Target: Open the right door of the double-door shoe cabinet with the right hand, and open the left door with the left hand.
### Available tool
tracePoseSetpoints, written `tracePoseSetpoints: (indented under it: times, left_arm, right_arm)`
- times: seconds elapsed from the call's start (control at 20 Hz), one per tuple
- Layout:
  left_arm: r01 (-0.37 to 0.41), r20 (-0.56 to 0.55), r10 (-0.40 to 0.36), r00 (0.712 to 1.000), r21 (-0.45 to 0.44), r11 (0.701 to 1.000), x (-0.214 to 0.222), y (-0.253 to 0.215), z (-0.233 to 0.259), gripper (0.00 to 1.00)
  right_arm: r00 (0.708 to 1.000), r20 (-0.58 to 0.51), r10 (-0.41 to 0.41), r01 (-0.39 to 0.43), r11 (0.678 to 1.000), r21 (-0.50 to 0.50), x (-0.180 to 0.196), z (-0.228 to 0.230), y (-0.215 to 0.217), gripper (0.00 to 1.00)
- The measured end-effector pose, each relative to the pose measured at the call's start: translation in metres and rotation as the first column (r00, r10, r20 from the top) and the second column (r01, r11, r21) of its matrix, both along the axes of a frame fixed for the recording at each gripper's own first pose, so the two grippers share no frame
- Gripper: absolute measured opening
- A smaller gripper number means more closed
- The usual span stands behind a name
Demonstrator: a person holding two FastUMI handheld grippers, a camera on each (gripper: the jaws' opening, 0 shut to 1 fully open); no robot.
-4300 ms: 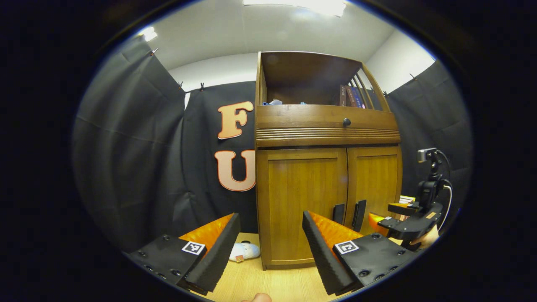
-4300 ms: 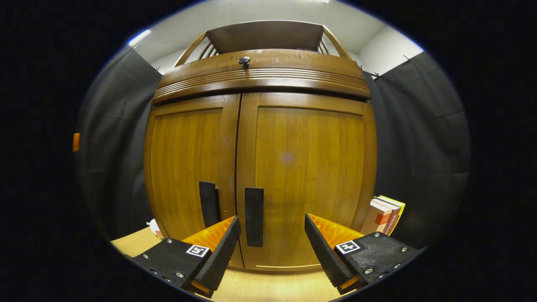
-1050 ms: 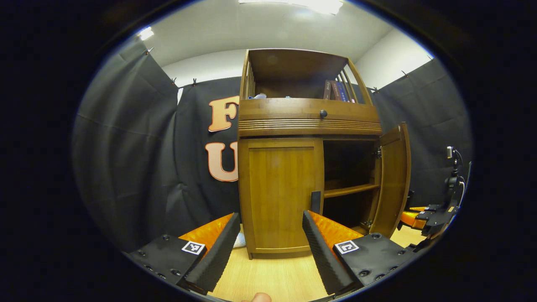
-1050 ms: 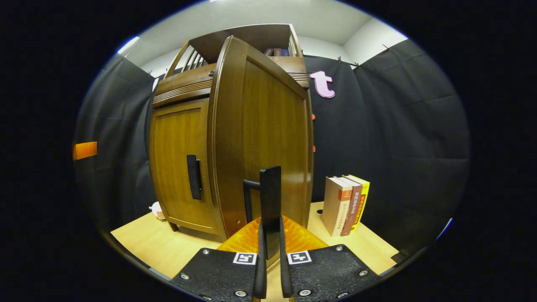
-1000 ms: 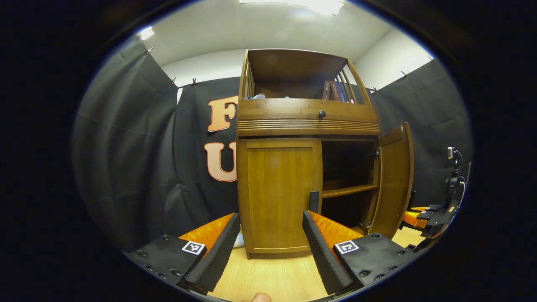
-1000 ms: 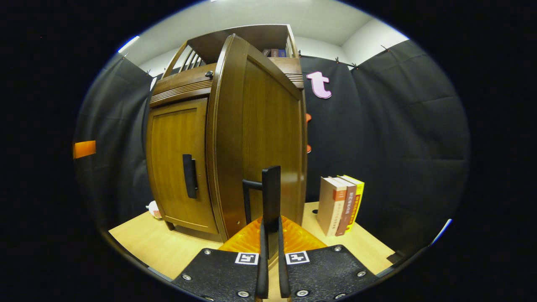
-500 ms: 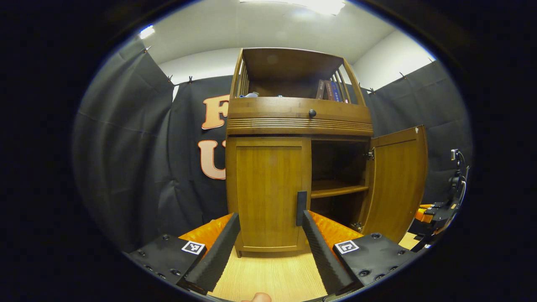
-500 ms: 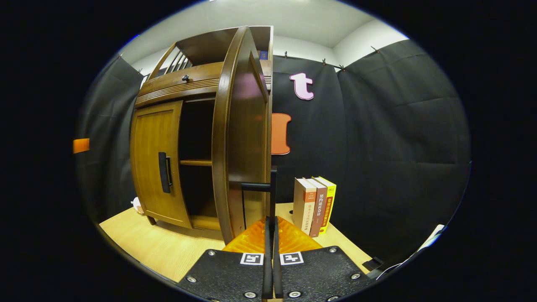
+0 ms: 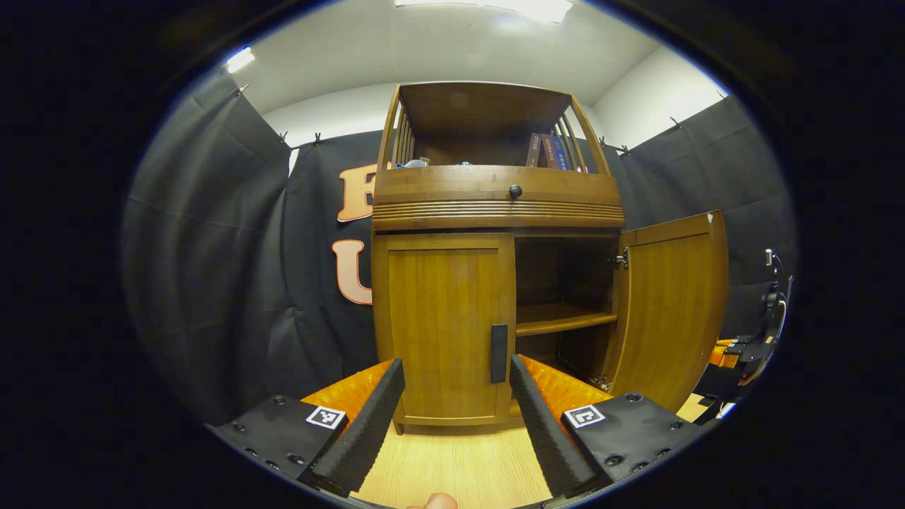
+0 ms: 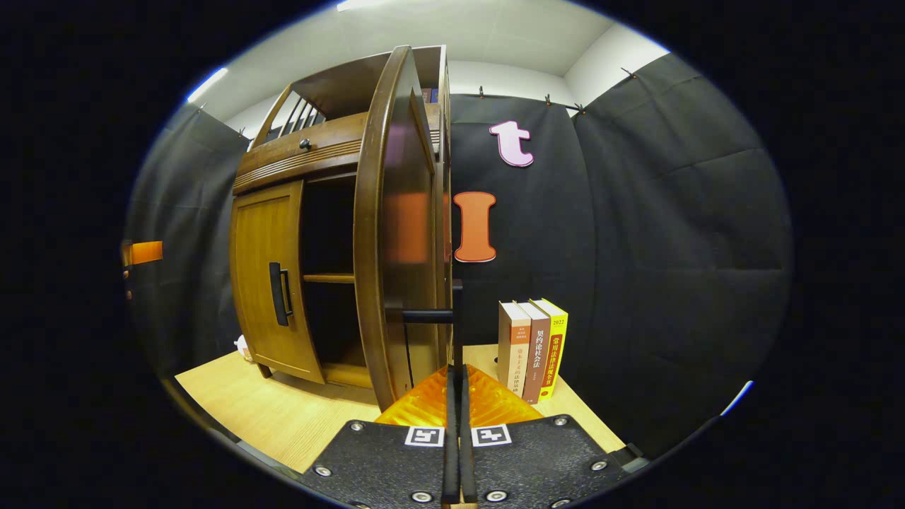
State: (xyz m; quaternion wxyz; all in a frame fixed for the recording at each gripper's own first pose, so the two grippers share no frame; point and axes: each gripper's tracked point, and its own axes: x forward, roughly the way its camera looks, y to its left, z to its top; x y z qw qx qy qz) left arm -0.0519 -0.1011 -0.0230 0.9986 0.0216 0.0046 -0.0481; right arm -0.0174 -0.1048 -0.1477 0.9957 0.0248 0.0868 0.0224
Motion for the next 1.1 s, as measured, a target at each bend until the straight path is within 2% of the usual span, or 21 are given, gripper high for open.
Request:
tracePoseSetpoints:
  times: [0.5,0.65,0.7,0.9,1.05,1.1]
  left_arm:
    - [0.002,-0.011,-0.002,1.000,0.004,1.000,0.012,-0.020,-0.005,0.99]
    - [-0.002,-0.032,0.002,0.999,0.006,1.000,0.023,-0.020,-0.013,0.99]
    - [-0.003,-0.040,0.003,0.999,0.004,1.000,0.027,-0.019,-0.016,0.99]
    - [0.001,-0.069,-0.002,0.998,-0.024,1.000,0.046,-0.022,-0.029,0.99]
    - [0.014,-0.081,-0.017,0.997,-0.040,0.999,0.058,-0.027,-0.038,0.99]
    - [0.017,-0.081,-0.020,0.996,-0.041,0.999,0.063,-0.029,-0.041,0.99]
  right_arm:
    - [0.997,-0.001,0.077,-0.077,0.996,0.045,0.005,-0.002,-0.019,0.01]
    - [0.997,0.013,0.078,-0.079,0.996,0.041,0.000,0.007,-0.024,0.03]
    - [0.997,0.019,0.078,-0.078,0.996,0.035,-0.004,0.009,-0.024,0.00]
    - [0.998,0.011,0.055,-0.055,0.998,0.016,-0.017,0.009,-0.029,0.07]
    - [1.000,0.017,0.003,-0.004,0.999,0.035,-0.022,0.013,-0.043,0.13]
    - [1.000,0.022,-0.018,0.017,0.999,0.043,-0.024,0.015,-0.048,0.23]
